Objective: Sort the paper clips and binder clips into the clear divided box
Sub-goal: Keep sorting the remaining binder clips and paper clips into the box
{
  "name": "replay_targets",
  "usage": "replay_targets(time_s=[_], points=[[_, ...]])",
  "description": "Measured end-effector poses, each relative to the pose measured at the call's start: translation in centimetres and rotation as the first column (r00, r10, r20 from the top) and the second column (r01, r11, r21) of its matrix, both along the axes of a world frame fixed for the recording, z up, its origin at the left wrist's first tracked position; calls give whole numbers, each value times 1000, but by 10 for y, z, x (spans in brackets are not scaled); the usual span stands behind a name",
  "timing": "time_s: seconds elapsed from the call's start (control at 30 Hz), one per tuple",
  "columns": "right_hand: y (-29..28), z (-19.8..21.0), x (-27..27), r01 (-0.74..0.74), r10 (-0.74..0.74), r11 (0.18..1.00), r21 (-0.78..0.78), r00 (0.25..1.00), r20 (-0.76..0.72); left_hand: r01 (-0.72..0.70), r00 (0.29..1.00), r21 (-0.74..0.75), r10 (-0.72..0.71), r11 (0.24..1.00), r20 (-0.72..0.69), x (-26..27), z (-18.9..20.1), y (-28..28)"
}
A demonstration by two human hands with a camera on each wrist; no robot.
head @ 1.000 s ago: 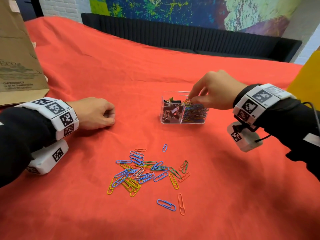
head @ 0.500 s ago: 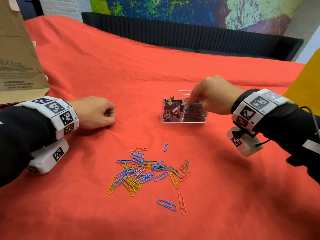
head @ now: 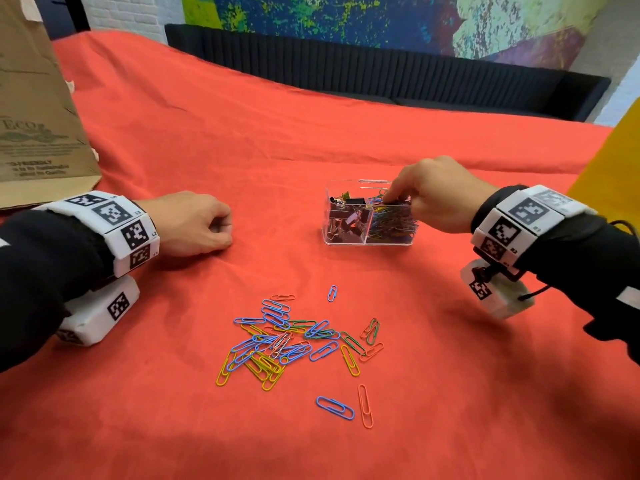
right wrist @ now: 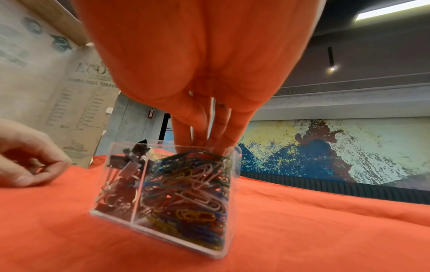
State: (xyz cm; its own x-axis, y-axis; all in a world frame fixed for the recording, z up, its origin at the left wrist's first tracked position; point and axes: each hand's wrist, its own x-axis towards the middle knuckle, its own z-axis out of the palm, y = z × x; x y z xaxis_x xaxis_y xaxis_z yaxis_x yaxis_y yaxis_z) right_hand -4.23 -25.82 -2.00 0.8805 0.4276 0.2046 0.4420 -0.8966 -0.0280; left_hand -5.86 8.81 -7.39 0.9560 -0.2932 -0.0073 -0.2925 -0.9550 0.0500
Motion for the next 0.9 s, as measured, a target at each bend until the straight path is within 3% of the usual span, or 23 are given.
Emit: replay_targets(time_s=[0.1,0.27,0.33,0.4,0.5,0.67,0.9], points=[[-3,5,-2,-8,8,1000,-6,1000,3,5,1000,-4,-5,1000,3,1,0,0],[11,13,-27,-150,100,964,220,970,223,8,1000,3,-8,1000,7,-2,1,-1],[28,7,-49,-249,227,947,204,966,122,5,1000,3,-5,1000,14,-3,1,-2],[45,-4,-69,-330,338,940,83,934,-120,0,1000,1,0,1000,15,-3,2,-3],[64,-24,-87,-411,370,910,-52,862,-346,-8,1000,-3,8,1000,7,-5,3,-3],[97,-35,-93,-458,419,887,-63,854,-307,-15,1000,-13,15,1000,3,-5,3,-5],[114,-35,-120,-566,507,824,-37,764,-398,-26,1000,-34,26,999,7,-5,3,-4]])
